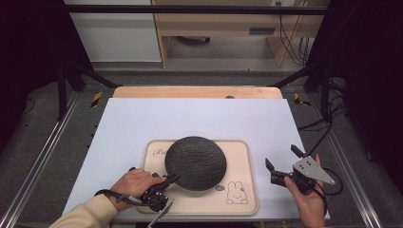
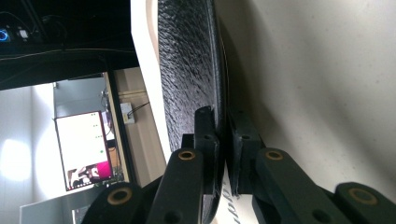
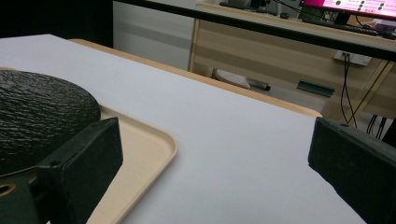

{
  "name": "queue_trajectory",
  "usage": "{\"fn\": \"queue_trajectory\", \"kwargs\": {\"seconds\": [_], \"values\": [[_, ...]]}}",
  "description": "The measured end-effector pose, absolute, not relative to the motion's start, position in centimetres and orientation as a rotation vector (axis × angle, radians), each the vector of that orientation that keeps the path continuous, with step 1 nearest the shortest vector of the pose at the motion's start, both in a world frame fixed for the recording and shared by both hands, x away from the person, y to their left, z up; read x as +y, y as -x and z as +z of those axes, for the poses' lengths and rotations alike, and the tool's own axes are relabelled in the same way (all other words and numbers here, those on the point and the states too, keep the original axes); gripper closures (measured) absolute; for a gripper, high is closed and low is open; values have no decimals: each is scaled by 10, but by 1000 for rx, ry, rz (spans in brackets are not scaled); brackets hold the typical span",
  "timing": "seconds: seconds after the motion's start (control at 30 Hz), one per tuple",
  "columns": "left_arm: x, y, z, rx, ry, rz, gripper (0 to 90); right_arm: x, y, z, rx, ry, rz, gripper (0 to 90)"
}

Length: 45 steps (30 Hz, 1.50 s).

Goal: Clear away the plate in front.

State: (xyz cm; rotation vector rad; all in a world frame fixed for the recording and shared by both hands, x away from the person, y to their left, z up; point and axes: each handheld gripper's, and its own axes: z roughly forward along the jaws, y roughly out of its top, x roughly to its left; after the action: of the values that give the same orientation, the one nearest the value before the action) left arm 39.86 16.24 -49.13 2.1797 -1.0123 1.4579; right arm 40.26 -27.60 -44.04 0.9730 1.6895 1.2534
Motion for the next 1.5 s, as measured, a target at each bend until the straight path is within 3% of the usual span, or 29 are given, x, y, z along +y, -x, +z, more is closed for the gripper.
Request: {"fn": "queue_trajectory", "kwargs": {"seconds": [0.3, 1.13, 1.23, 1.5], "values": [[166, -405, -497, -1043, -2214, 1346, 827, -276, -403, -441, 1693, -972, 1251, 35], [166, -406, -499, -1045, -2216, 1343, 800, -276, -402, -440, 1692, -971, 1254, 34], [167, -406, -498, -1037, -2210, 1361, 737, -276, -402, -440, 1694, -970, 1254, 34], [169, -406, -497, -1019, -2203, 1366, 692, -275, -402, -440, 1696, -970, 1254, 34]]}}
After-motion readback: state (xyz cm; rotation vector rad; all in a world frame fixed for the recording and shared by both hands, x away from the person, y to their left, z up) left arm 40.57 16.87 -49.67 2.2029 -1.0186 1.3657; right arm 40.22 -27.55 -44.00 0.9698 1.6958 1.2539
